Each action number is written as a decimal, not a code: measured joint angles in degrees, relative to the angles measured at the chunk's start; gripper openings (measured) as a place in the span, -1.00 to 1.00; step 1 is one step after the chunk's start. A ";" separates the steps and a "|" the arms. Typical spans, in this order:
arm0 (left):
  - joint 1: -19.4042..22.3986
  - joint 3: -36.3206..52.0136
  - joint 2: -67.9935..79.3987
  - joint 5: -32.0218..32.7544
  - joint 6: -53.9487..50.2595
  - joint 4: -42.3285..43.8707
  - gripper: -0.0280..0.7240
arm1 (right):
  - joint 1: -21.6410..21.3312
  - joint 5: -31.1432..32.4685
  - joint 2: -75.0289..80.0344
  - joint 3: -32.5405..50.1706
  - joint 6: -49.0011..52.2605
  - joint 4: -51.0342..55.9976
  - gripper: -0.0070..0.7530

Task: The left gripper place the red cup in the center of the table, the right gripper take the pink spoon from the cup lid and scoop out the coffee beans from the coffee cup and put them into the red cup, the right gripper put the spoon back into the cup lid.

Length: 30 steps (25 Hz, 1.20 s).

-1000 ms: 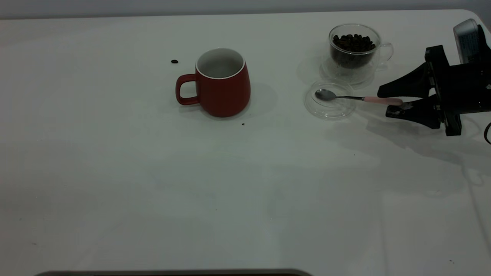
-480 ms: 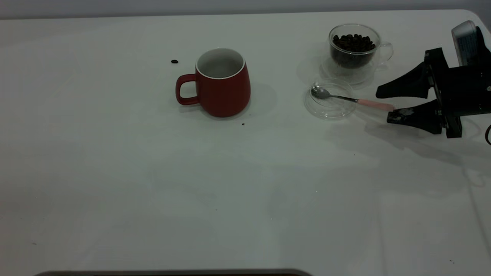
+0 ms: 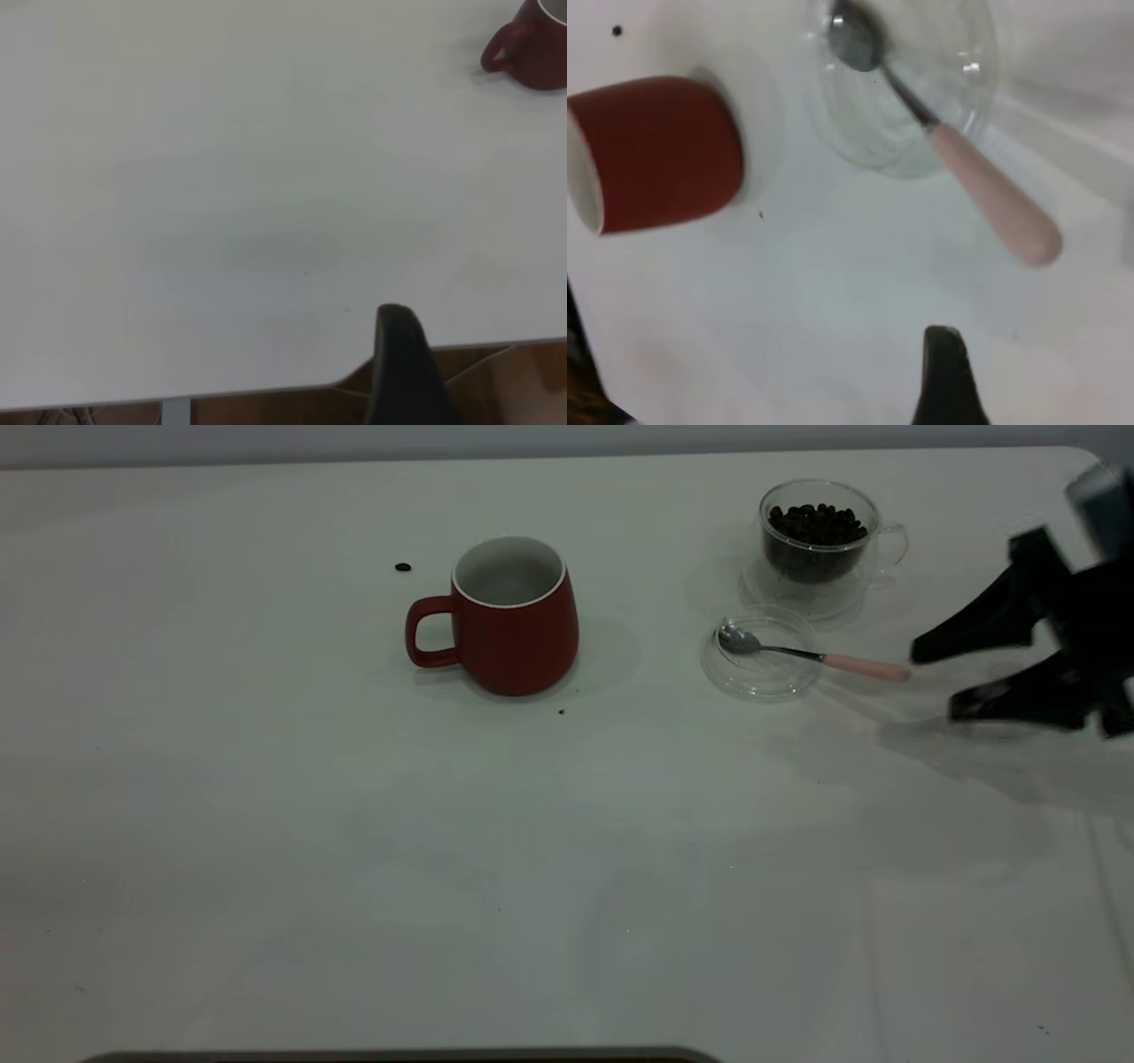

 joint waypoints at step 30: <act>0.00 0.00 0.00 0.00 0.00 0.00 0.38 | 0.30 13.98 -98.26 25.65 46.14 -64.31 0.49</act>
